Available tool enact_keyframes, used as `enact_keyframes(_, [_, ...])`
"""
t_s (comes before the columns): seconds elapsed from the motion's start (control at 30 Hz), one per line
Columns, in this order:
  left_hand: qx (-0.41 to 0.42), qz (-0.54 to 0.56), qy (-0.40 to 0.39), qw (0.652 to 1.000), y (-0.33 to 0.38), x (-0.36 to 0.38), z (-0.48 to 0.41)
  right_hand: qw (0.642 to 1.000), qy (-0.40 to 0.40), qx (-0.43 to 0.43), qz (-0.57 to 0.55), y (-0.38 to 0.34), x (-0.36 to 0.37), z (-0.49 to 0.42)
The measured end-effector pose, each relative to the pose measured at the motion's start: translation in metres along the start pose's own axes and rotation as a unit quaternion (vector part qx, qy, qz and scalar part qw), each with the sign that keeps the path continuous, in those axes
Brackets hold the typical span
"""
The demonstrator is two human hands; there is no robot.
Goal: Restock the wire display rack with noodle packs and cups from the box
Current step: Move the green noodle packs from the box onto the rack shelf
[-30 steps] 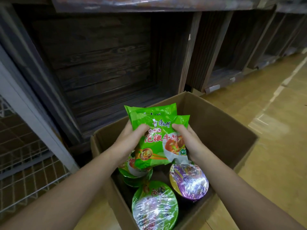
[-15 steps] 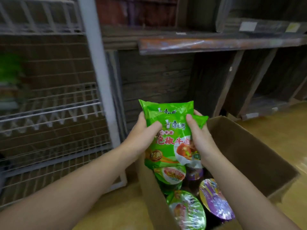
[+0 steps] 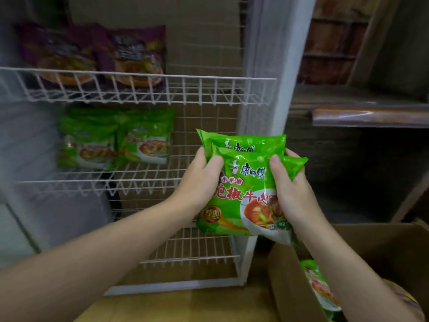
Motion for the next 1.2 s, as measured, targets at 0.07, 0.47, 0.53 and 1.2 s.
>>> enact_keyframes(0.07, [-0.001, -0.009, 0.012, 1.000, 0.000, -0.032, -0.005, 1.000, -0.024, -0.001, 0.007, -0.012, 0.029, -0.006])
enact_keyframes(0.47, [-0.035, -0.020, 0.053, 0.998, 0.004, -0.188, -0.050, 0.982, -0.175, -0.009, 0.071, -0.069, 0.169, -0.051])
enact_keyframes(0.53, [-0.047, -0.013, 0.079, 0.996, 0.004, -0.215, -0.058, 0.981, -0.173, -0.014, 0.084, -0.077, 0.197, -0.059])
enact_keyframes(1.2, [-0.072, -0.210, 0.264, 0.939, -0.035, -0.387, -0.125, 0.966, -0.144, -0.010, 0.215, -0.089, 0.421, -0.093])
Point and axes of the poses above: each hand's wrist, its own z-axis away from the middle knuckle, its own x-axis out of the palm, y = z × x, the point moved 3 cm from there along -z, towards the middle knuckle, and after that the axes turned 10 degrees about z, right-handed, at the moved point
